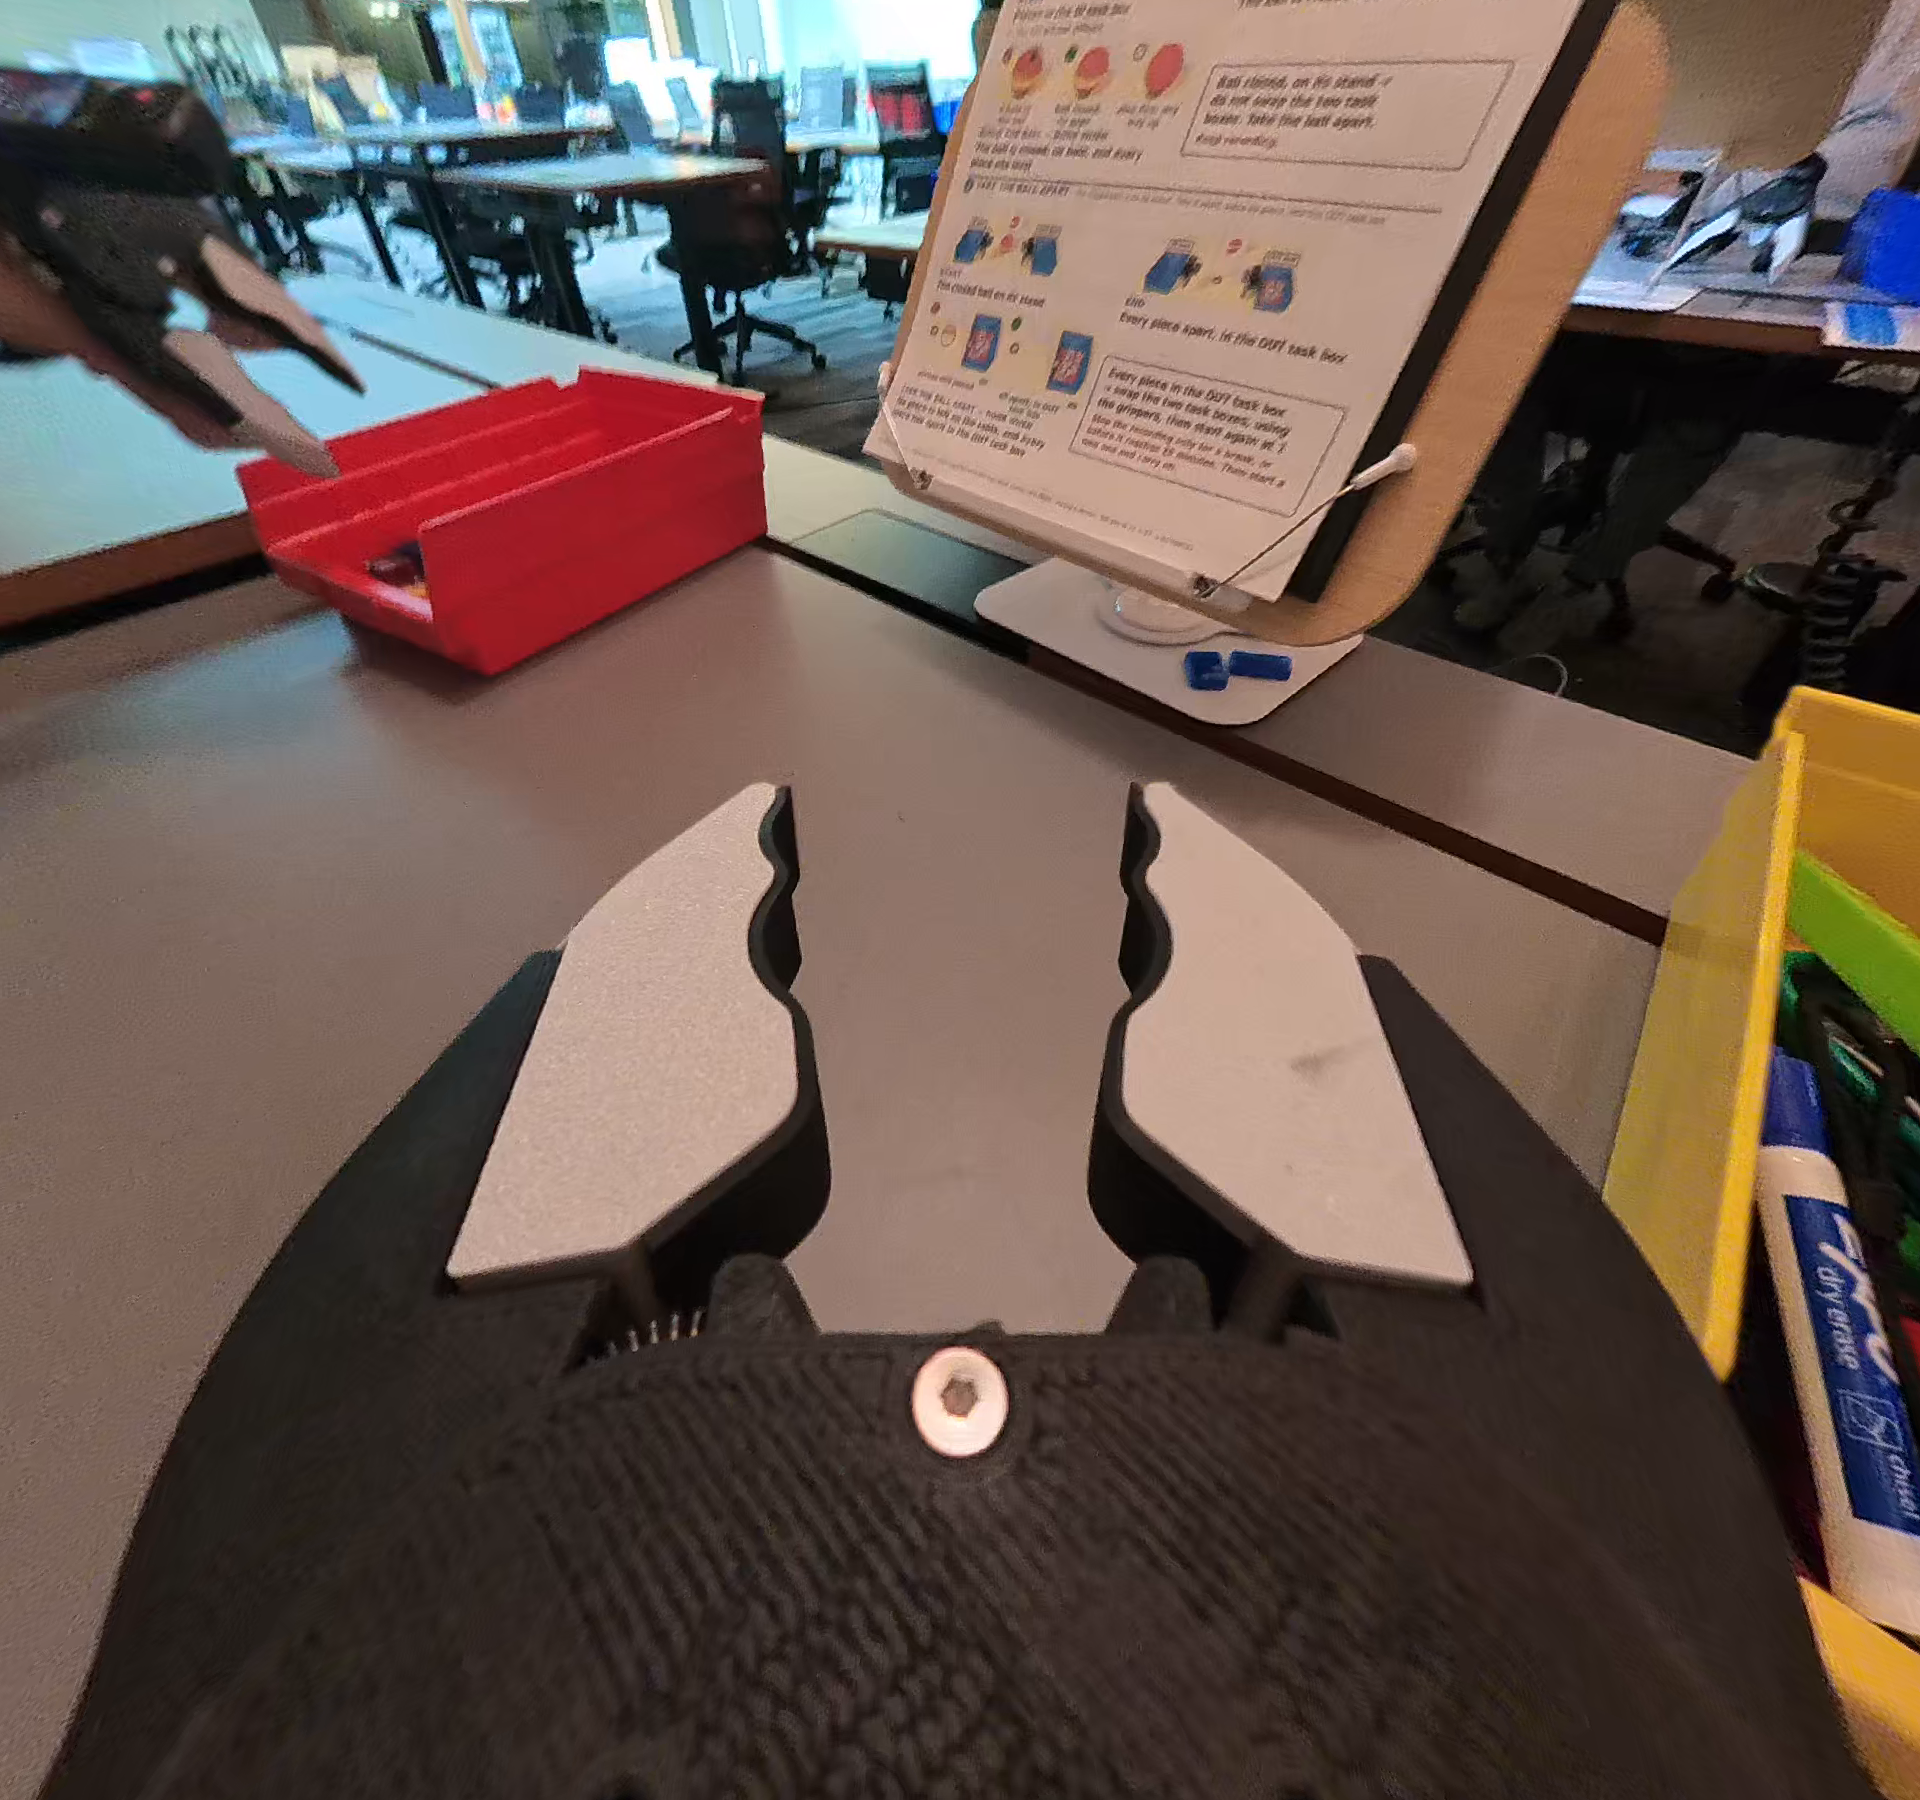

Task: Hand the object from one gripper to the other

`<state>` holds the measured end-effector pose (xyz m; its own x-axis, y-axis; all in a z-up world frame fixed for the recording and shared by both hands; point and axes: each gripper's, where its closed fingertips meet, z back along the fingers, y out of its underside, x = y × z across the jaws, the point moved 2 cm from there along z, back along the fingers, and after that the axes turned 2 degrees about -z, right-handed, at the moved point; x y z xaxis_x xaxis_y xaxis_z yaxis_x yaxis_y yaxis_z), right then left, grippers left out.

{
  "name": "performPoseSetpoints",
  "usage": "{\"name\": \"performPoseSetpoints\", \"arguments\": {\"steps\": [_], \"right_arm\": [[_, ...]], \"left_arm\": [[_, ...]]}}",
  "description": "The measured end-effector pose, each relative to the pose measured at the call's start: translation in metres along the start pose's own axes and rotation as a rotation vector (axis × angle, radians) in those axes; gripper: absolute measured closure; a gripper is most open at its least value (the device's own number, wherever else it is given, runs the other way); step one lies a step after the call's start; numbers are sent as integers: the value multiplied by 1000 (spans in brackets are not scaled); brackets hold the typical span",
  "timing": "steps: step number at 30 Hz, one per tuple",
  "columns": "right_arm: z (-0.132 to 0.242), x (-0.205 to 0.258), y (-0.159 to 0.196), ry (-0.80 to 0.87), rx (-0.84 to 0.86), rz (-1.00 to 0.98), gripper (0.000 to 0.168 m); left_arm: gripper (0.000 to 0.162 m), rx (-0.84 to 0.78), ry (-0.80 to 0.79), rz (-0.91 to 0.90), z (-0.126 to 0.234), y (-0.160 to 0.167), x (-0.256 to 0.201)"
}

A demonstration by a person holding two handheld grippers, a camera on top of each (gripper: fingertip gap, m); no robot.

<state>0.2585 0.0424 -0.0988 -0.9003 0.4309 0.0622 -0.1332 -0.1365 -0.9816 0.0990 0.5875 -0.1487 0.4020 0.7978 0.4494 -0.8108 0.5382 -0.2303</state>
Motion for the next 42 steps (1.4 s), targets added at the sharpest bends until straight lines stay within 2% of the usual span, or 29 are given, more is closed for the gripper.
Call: {"name": "performPoseSetpoints", "arguments": {"steps": [1, 4, 8, 10, 12, 14, 18, 21, 25, 28, 36, 40, 42], "right_arm": [[-2, 2, 4, -13, 29, 9, 107], [-2, 0, 9, -16, 60, 39, 105], [4, -11, 5, 11, 30, 19, 105], [6, -14, 4, 6, 18, -4, 106], [7, -18, 7, 16, 19, -16, 106], [6, -19, 9, 17, 26, -18, 106], [6, -17, 13, 13, 42, 17, 105], [7, -17, 13, 11, 32, 16, 105], [5, -14, 12, -21, 15, -11, 106], [5, -16, 14, -11, 27, 2, 105], [3, -20, 22, -2, 51, 4, 106], [2, -21, 27, -5, 73, 15, 105], [1, -21, 28, -14, 71, 7, 106]], "left_arm": [[99, 55, 43, -45, -8, 4, 1], [98, 230, 140, -25, -31, 18, 2], [99, 477, 291, 129, -46, 37, -7], [103, 601, 325, 251, -48, 45, -13], [109, 667, 322, 456, -54, 47, -17], [109, 648, 313, 601, -63, 45, -16], [110, 679, 296, 746, -72, 58, -16], [111, 640, 273, 867, -77, 56, -14], [108, 638, 224, 928, -82, 52, -13], [106, 643, 251, 988, -85, 46, -20], [116, 775, 256, 924, -76, 38, -31], [123, 705, 266, 920, -83, 18, -30], [123, 730, 297, 877, -87, 16, -38]]}}
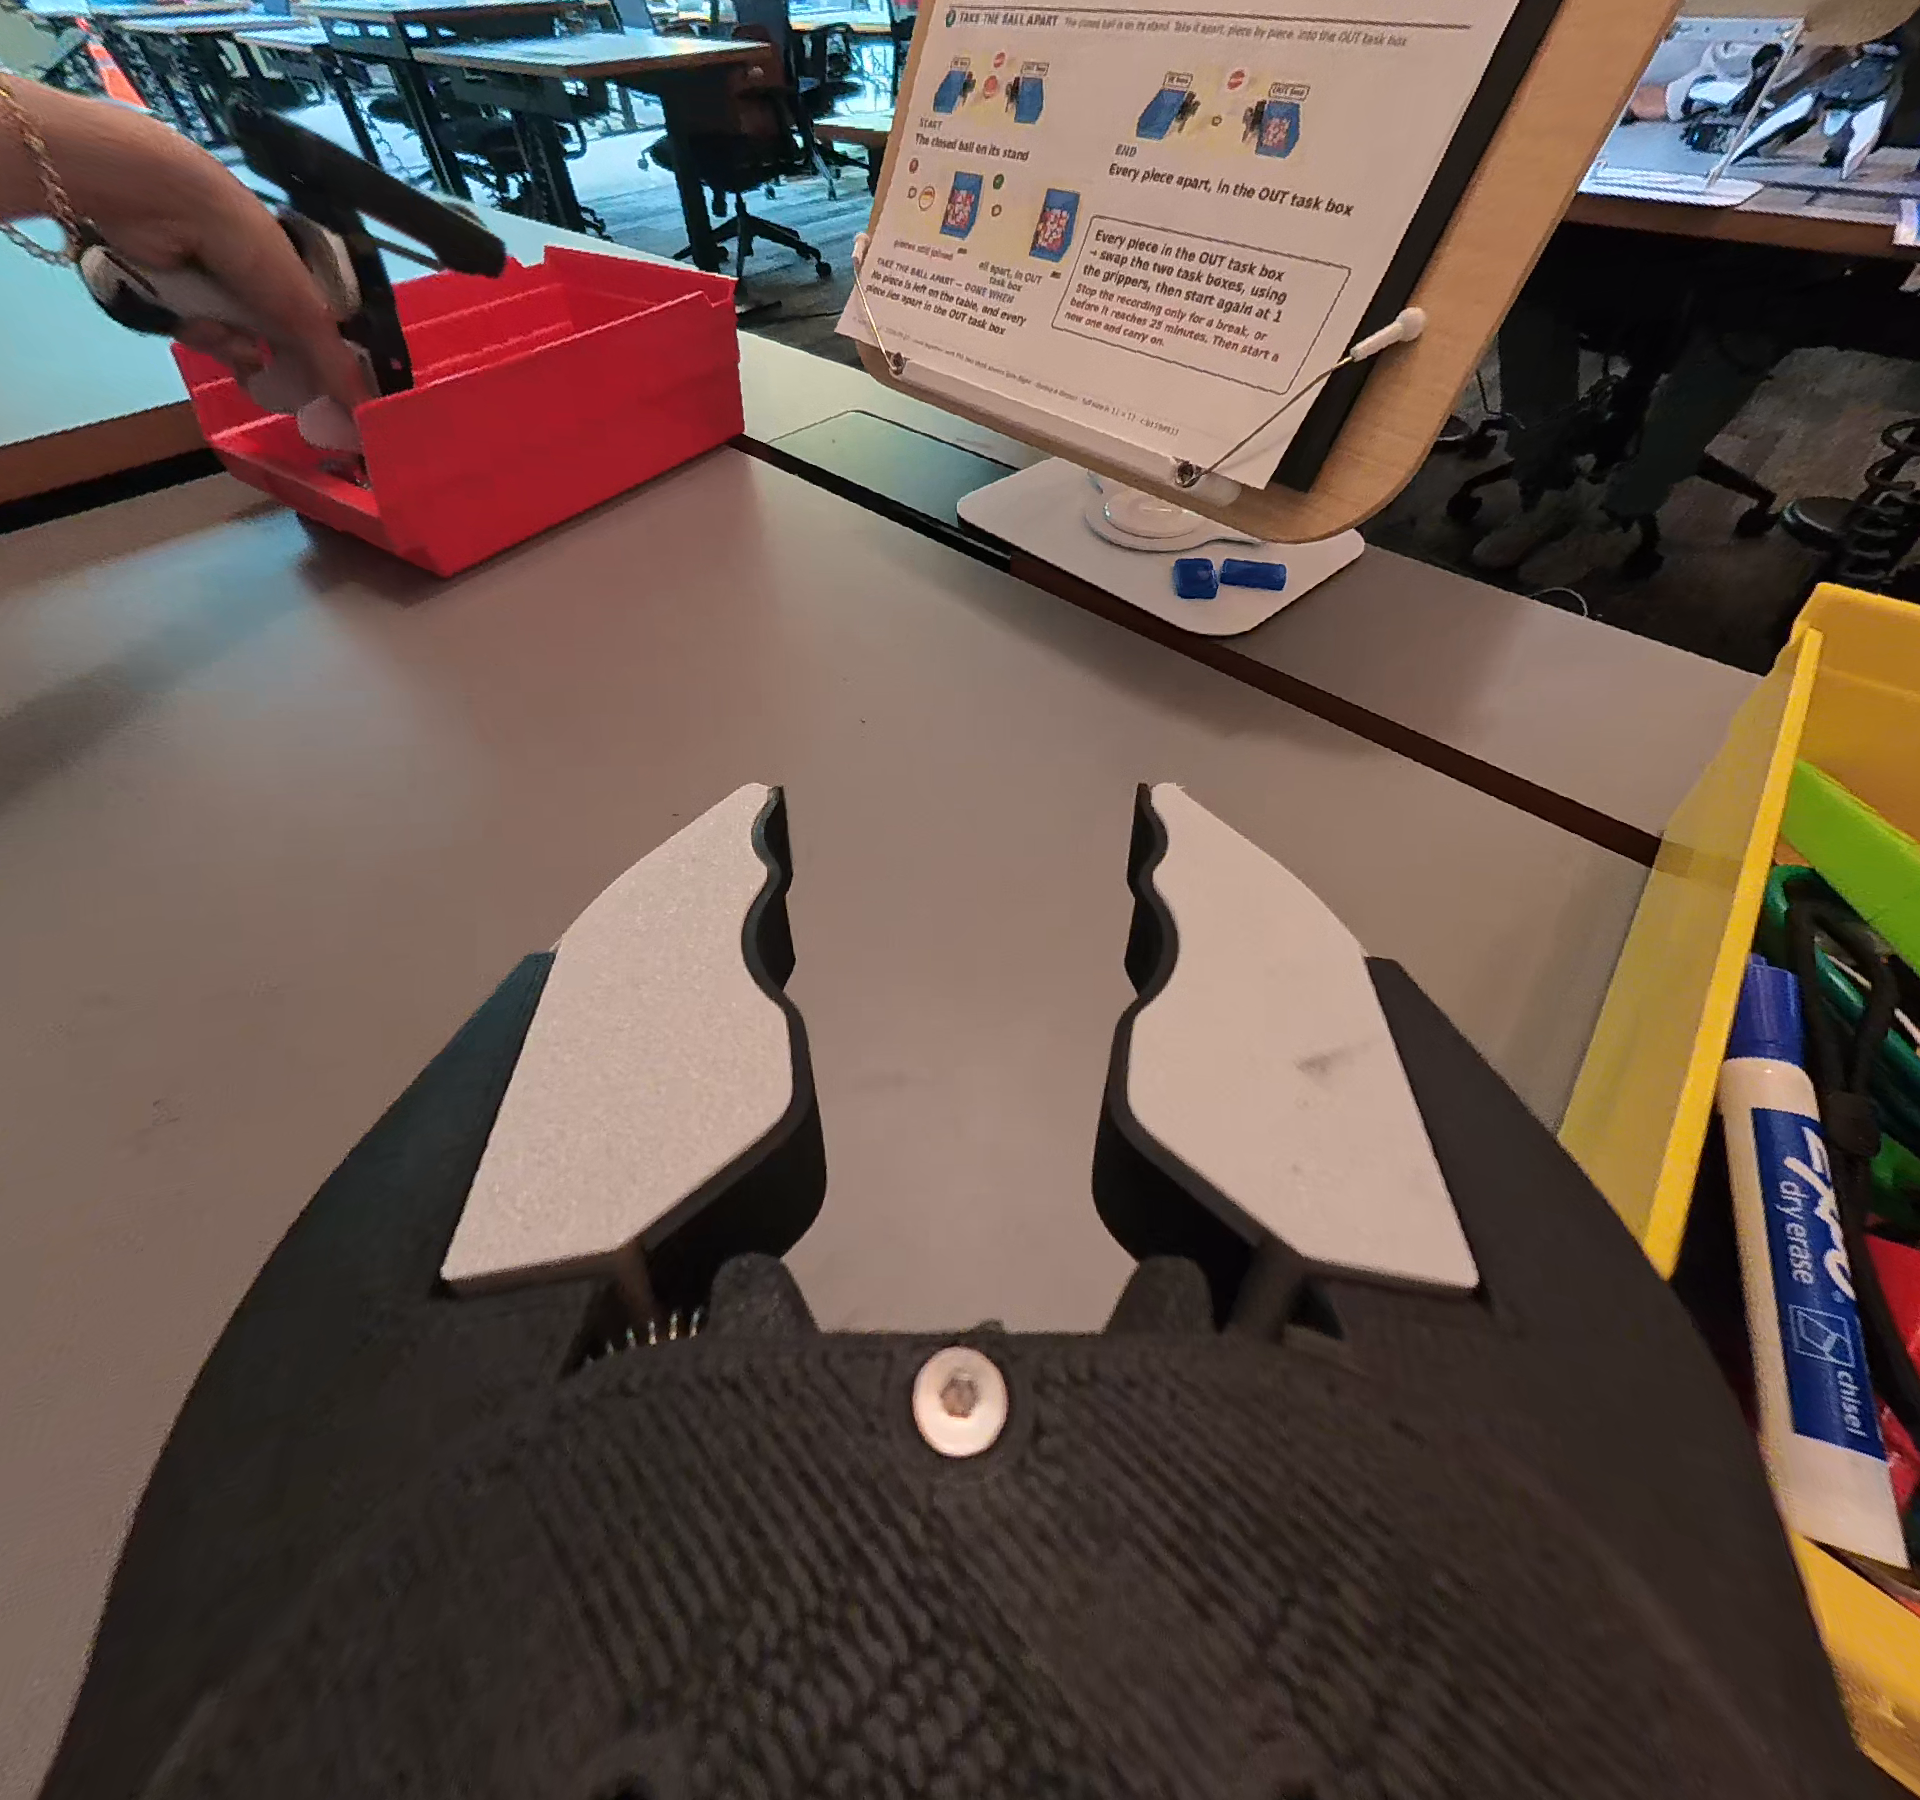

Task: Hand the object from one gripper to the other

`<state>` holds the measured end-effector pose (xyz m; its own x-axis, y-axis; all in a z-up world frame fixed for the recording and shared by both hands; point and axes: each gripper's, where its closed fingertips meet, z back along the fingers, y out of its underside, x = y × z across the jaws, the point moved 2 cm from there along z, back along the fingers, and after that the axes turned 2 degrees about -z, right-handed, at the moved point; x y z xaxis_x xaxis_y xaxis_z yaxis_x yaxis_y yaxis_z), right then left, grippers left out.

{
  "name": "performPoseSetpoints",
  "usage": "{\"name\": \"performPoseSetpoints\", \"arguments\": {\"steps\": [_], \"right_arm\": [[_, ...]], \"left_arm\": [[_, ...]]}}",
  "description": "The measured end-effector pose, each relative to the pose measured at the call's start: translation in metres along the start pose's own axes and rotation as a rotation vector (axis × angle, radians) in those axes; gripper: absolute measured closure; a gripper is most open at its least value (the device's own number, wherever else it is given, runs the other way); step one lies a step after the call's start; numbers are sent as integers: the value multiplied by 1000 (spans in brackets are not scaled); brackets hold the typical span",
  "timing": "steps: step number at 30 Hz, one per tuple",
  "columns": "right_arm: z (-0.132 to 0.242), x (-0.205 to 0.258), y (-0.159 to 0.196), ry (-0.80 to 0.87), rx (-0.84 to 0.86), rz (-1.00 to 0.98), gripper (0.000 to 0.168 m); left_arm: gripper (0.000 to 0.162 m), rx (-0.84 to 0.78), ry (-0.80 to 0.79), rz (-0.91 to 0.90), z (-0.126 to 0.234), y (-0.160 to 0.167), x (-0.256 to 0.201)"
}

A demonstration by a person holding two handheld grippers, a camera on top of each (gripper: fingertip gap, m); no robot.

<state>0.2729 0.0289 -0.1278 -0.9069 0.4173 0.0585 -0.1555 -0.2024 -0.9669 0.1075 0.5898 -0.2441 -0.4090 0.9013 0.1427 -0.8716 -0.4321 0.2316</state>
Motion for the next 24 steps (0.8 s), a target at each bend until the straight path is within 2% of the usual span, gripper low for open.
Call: {"name": "performPoseSetpoints", "arguments": {"steps": [6, 11, 18, 24], "right_arm": [[0, 0, 1, -9, -1, -5, 106], [-2, 1, 3, -13, 6, -5, 106], [-5, 5, 5, -23, 19, 14, 107], [-6, 7, 6, -24, 27, 25, 107]], "left_arm": [[131, 7, -52, -26, -10, -6, -1], [129, 35, -129, -54, -8, -4, 9], [143, 1, -91, -30, -12, -4, 13], [142, -37, -49, -1, -14, -1, 15]]}}
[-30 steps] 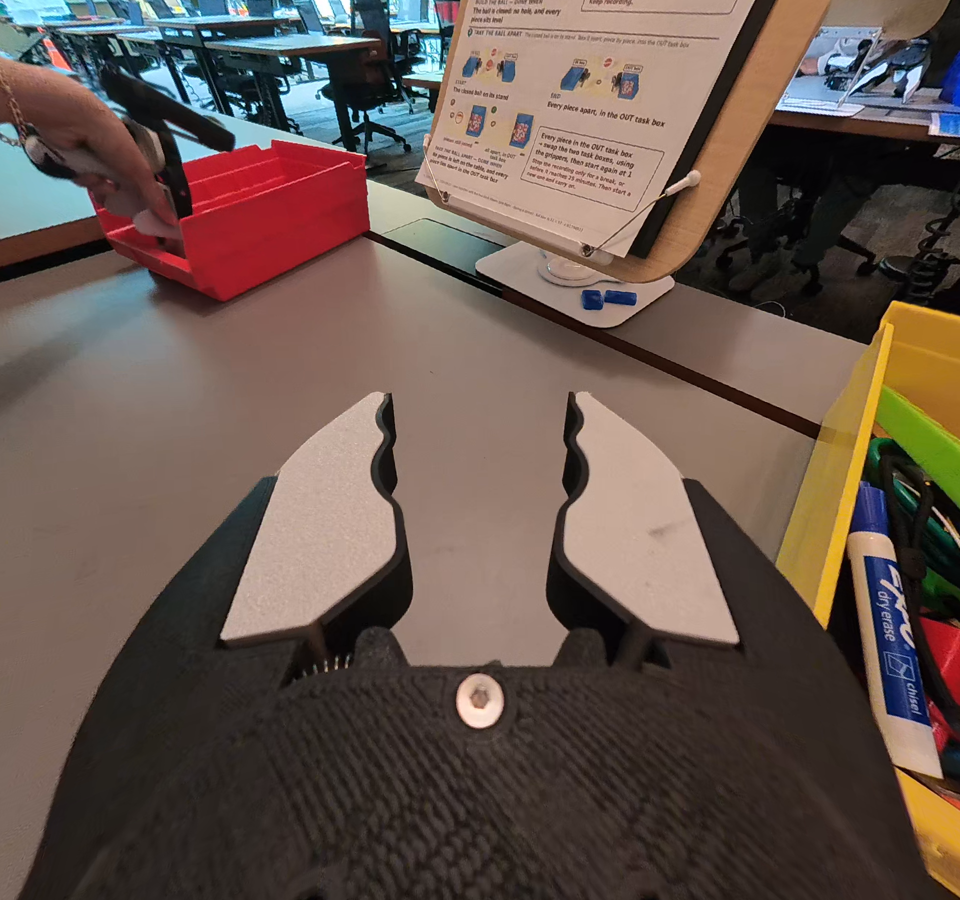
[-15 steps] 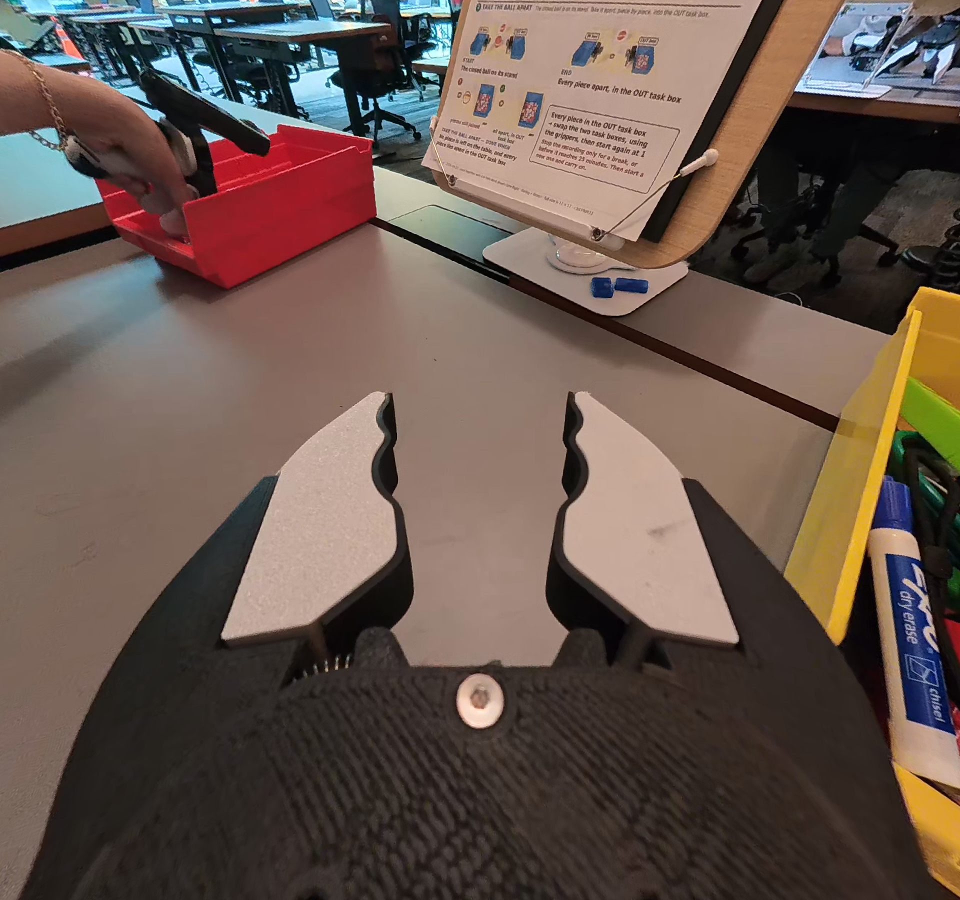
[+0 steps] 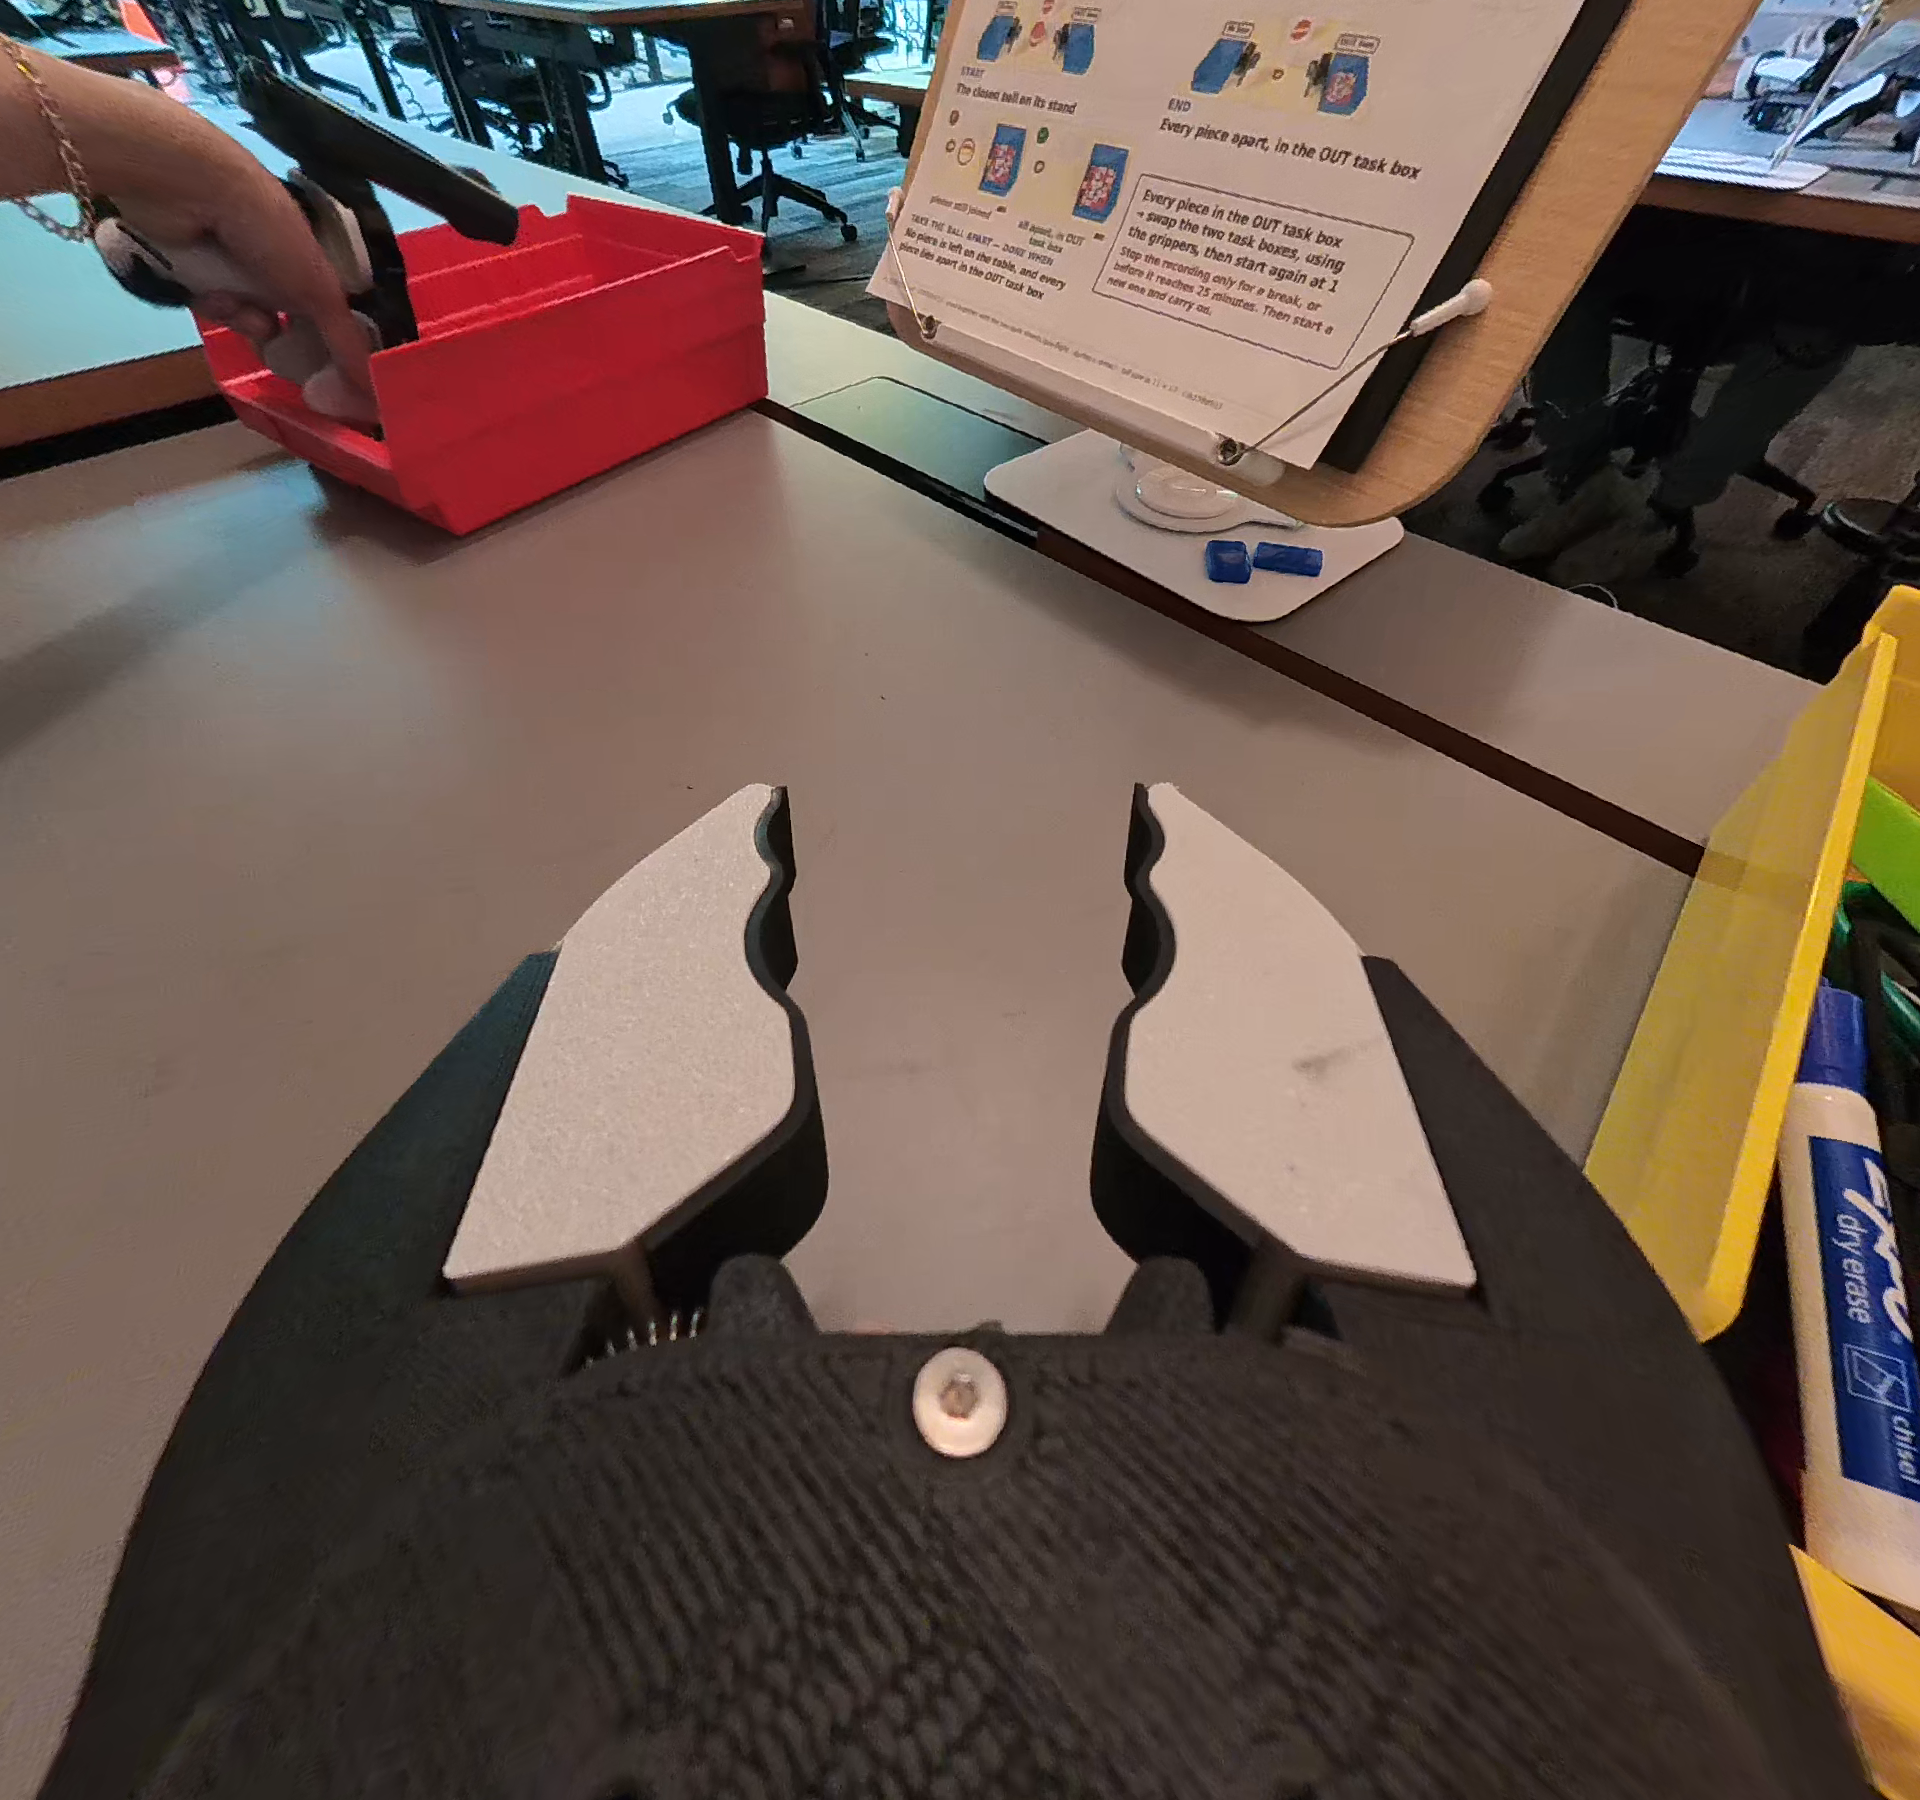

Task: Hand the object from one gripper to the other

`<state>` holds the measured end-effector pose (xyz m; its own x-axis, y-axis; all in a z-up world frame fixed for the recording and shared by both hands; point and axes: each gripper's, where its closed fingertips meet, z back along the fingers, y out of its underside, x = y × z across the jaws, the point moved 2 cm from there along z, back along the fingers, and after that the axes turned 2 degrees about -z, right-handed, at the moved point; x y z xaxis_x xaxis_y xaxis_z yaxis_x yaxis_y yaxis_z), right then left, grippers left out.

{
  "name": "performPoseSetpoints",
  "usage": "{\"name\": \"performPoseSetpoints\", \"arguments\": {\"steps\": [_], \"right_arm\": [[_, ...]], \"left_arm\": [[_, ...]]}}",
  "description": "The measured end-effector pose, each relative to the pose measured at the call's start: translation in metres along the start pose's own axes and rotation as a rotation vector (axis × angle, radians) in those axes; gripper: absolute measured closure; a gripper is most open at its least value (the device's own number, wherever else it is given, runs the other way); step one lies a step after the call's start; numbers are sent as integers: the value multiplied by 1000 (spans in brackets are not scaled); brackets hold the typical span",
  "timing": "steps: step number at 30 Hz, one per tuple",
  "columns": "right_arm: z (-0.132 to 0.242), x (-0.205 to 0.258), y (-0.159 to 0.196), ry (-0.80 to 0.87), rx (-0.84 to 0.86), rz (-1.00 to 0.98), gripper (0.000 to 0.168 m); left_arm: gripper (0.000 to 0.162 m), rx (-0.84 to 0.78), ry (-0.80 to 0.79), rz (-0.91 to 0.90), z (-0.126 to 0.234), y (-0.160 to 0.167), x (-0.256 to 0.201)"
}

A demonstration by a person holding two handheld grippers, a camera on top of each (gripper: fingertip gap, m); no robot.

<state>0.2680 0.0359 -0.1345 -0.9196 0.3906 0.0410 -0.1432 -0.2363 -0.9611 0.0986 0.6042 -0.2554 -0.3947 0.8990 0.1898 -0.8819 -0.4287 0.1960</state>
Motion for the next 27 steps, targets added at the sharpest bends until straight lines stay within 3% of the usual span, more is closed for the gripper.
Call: {"name": "performPoseSetpoints", "arguments": {"steps": [10, 13, 15, 20, 27], "right_arm": [[2, 0, -1, 9, 5, 18, 107], [3, 2, -2, 6, 6, 23, 107], [3, 3, -3, 3, 4, 30, 107], [5, 4, -4, 9, 9, 48, 107], [6, 5, -3, 13, 21, 67, 107]], "left_arm": [[162, -101, 47, -28, 12, 0, 2], [161, -127, 67, -23, 13, 1, 1], [139, -119, 54, -11, 11, 4, 3], [151, -119, 72, 12, 6, 7, 1], [144, -107, 30, 46, 5, 4, 4]]}}
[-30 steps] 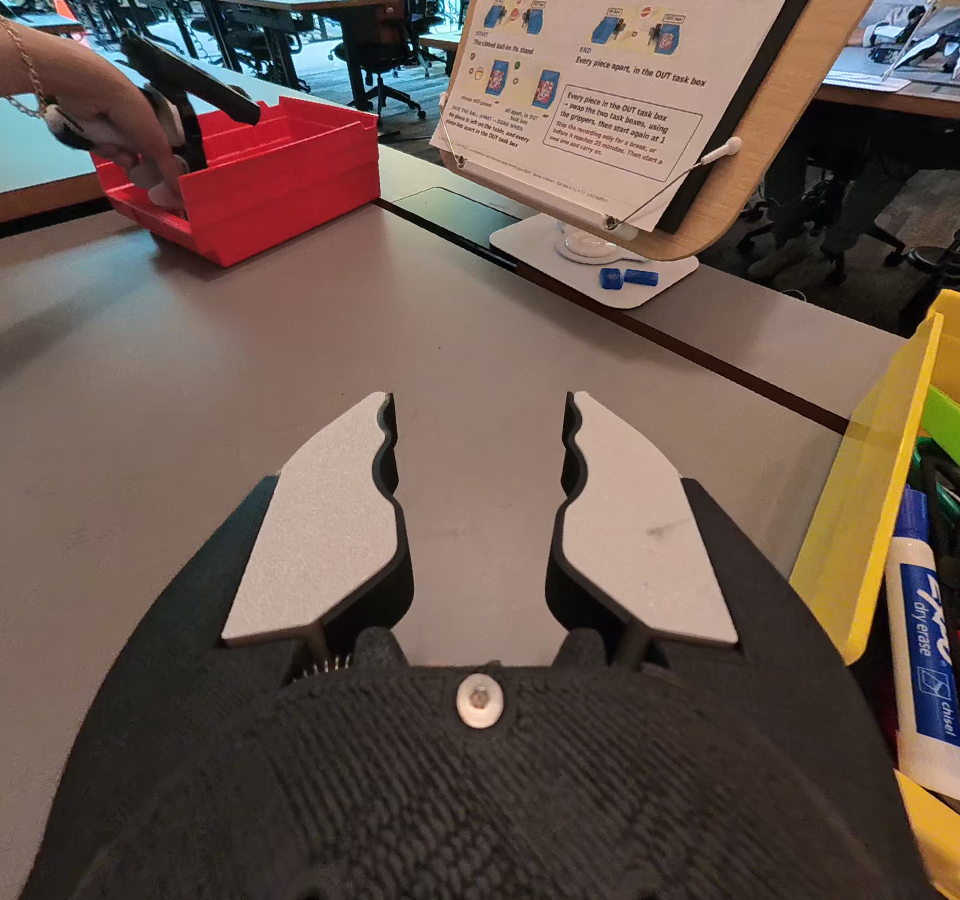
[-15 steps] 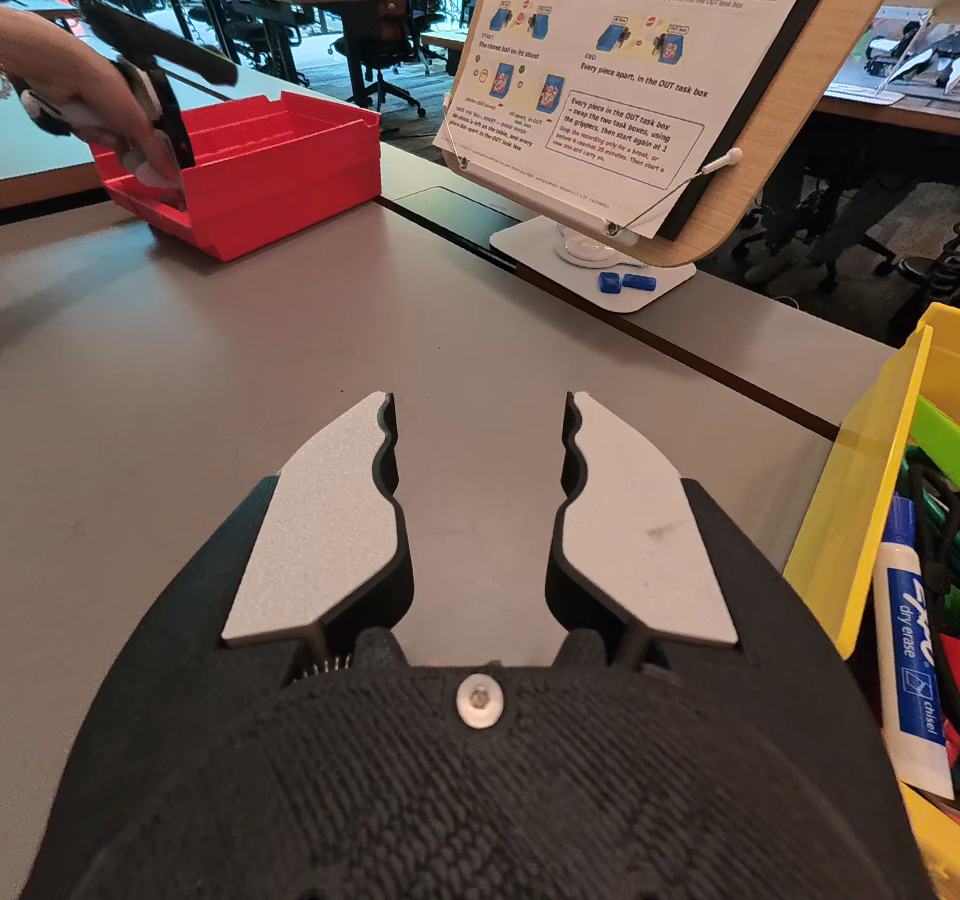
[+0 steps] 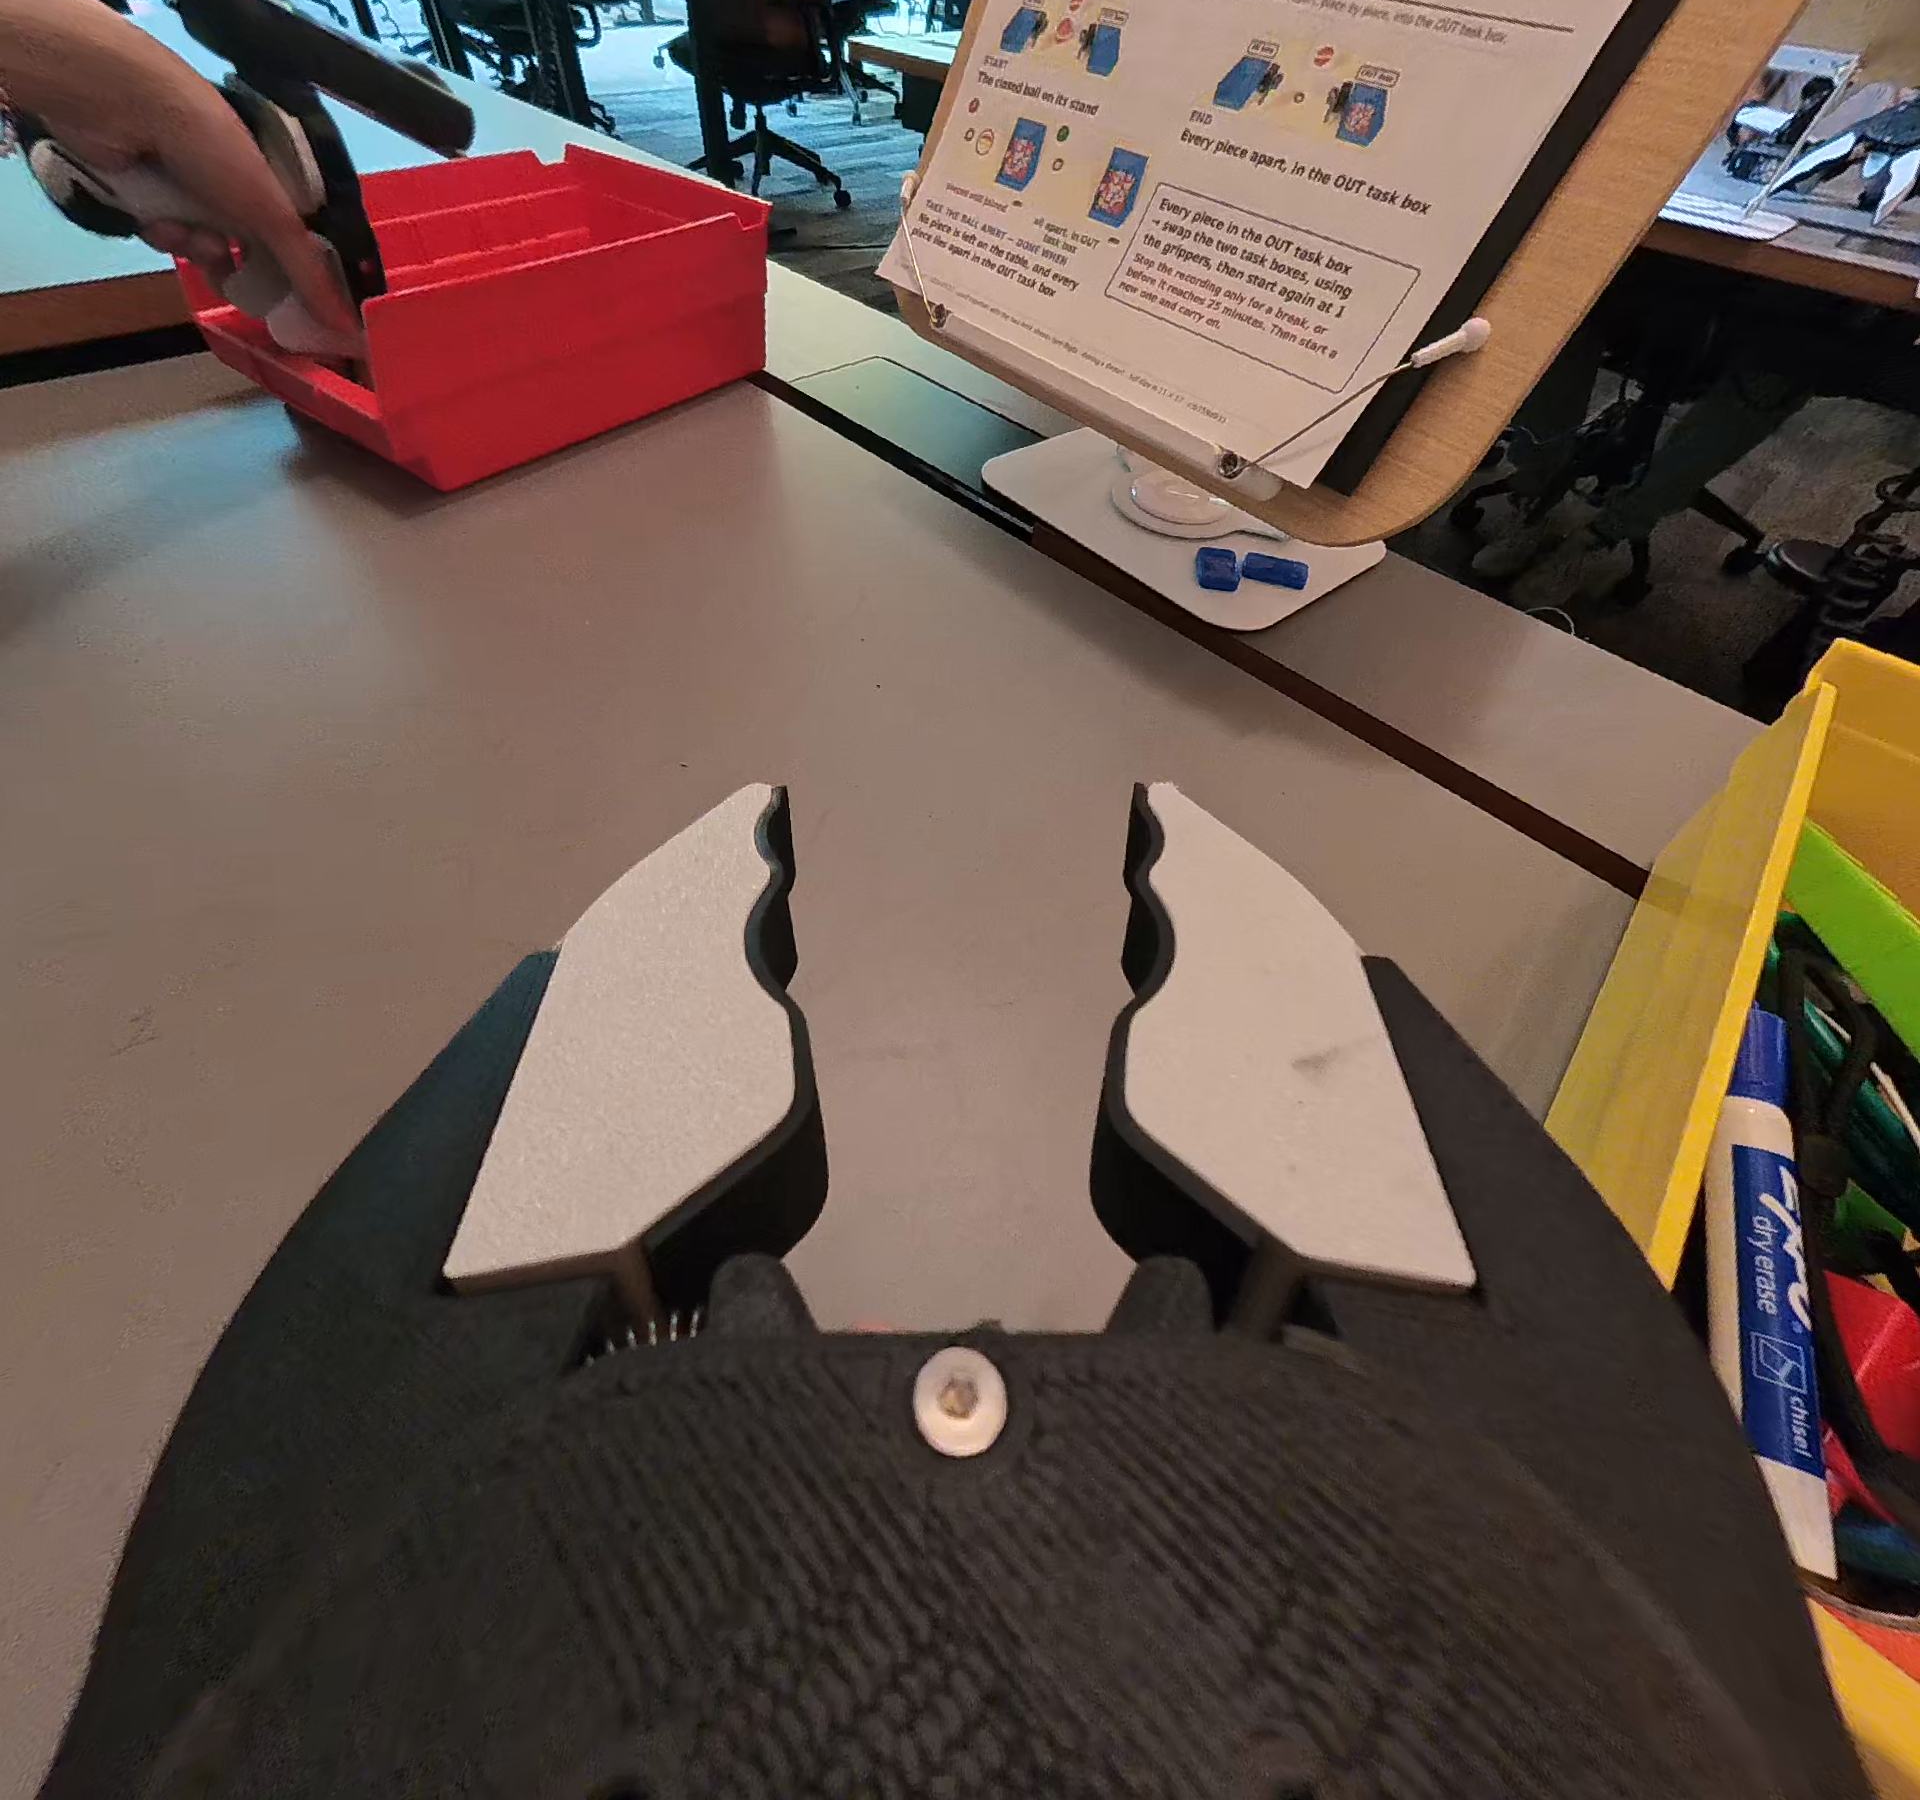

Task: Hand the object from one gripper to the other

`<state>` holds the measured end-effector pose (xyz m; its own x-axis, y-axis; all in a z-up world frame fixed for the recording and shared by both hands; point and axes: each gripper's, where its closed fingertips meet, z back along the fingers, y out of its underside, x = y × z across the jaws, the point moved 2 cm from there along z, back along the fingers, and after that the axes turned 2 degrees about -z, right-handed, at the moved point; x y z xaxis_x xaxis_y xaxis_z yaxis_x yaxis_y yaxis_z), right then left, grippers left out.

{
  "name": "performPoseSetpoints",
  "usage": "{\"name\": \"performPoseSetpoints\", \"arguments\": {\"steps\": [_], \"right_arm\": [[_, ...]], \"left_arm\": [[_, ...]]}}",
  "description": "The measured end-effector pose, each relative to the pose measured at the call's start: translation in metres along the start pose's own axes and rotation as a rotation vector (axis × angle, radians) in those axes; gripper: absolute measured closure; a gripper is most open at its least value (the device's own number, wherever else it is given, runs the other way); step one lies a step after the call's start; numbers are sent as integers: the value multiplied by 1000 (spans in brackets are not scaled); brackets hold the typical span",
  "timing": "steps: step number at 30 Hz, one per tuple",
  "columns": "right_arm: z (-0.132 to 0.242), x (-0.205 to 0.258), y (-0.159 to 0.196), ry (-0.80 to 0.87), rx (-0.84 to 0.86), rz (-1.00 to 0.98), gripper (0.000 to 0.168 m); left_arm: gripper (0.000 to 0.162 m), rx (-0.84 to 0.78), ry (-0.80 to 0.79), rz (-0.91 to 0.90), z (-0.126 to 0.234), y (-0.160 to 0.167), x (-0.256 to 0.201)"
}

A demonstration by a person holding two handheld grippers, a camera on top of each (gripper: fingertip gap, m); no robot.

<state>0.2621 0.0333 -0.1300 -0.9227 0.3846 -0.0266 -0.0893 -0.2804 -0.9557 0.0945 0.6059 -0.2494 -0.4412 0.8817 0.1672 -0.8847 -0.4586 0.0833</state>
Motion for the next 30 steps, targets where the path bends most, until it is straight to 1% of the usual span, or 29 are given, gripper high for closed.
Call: {"name": "performPoseSetpoints", "arguments": {"steps": [10, 13, 15, 16, 17, 18, 19, 21, 24, 26, 30], "right_arm": [[-4, 0, 7, -11, 23, 2, 107], [-6, -1, 9, -12, 29, -7, 107], [-7, -1, 10, -14, 33, -8, 107], [-7, -1, 11, -15, 35, -6, 107], [-8, 0, 11, -16, 37, -5, 107], [-8, 0, 12, -18, 39, -4, 107], [-9, 0, 13, -20, 41, -4, 107], [-11, 0, 15, -25, 50, -9, 107], [-14, 2, 18, -33, 62, -11, 107], [-15, 2, 19, -34, 67, -5, 107], [-14, -1, 20, -22, 70, -5, 107]], "left_arm": [[146, 41, 6, 30, -5, -3, 0], [142, 73, 3, 54, -7, -1, 4], [136, 95, -13, 44, -7, -1, 5], [136, 103, -22, 40, -8, -1, 6], [141, 113, -31, 36, -8, -1, 6], [149, 124, -31, 28, -8, -1, 5], [152, 134, -11, 17, -7, 0, 1], [151, 156, 31, 3, -9, 0, -9], [148, 158, 1, 2, -11, -3, -7], [151, 145, 10, -2, -12, -5, -8], [152, 133, 29, -29, -10, -6, -7]]}}
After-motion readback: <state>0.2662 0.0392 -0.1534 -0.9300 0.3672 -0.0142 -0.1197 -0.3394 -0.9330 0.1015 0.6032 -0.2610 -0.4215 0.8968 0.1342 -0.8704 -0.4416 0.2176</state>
